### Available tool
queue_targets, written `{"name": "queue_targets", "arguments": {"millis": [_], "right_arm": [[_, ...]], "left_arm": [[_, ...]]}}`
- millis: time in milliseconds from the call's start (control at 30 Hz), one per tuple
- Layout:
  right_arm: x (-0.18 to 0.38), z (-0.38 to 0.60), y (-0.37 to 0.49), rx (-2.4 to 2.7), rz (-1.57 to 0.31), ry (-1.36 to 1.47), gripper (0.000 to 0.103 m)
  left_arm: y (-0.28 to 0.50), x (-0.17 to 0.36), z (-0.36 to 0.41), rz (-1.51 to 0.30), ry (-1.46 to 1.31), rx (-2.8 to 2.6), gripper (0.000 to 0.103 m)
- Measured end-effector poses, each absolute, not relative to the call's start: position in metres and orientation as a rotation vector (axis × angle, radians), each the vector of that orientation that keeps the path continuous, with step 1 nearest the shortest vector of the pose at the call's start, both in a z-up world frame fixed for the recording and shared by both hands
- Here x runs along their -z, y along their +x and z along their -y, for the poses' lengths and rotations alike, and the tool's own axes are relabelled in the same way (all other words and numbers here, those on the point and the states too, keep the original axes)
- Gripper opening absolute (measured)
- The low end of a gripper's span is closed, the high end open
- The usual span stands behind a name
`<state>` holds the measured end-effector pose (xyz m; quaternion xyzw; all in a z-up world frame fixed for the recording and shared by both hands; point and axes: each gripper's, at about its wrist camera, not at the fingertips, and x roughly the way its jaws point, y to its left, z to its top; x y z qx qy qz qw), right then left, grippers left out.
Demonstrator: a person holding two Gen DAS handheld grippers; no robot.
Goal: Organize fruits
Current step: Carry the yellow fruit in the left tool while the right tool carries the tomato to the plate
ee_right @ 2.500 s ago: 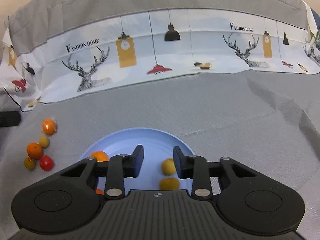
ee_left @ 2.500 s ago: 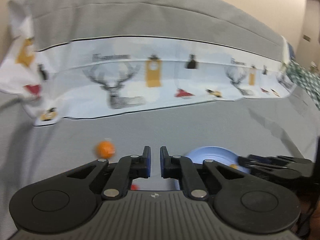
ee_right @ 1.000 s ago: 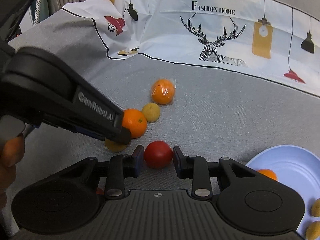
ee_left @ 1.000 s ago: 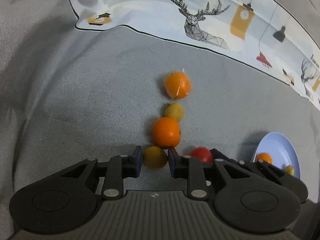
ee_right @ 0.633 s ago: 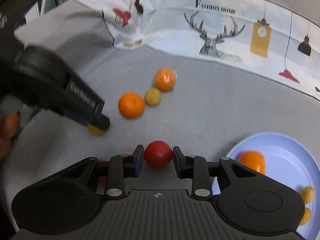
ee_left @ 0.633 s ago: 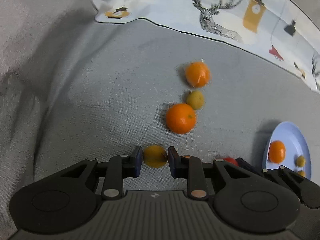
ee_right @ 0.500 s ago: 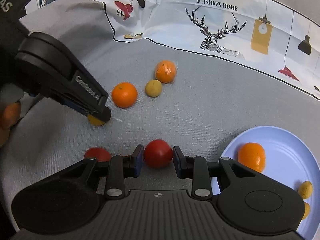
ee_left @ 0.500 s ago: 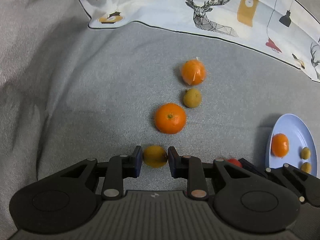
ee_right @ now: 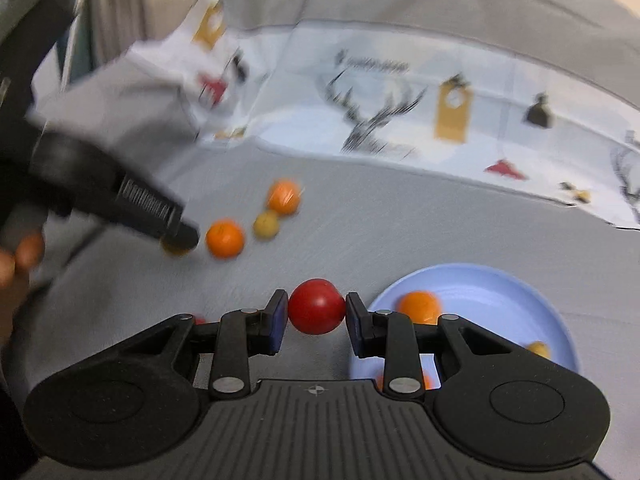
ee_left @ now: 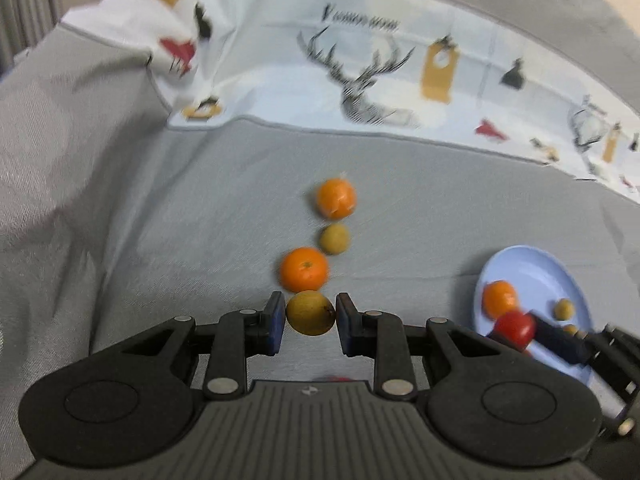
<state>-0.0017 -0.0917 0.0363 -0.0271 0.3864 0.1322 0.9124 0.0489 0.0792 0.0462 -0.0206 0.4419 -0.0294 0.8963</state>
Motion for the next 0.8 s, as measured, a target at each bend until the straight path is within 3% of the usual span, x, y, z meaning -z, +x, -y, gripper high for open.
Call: {"name": "queue_targets", "arguments": {"millis": [233,800], "right_arm": [[-0.084,0.14,-0.023,-0.206,-0.633,0.011,0.033],[-0.07,0.191,-0.037,-0.11,-0.644,-0.096,0.033]], "left_arm": [[0.032,-0.054,-0.046,-0.831,0.082,0.126,0.03],[0.048,-0.043,-0.027,-0.806,0.062,0.158,0.03]]}}
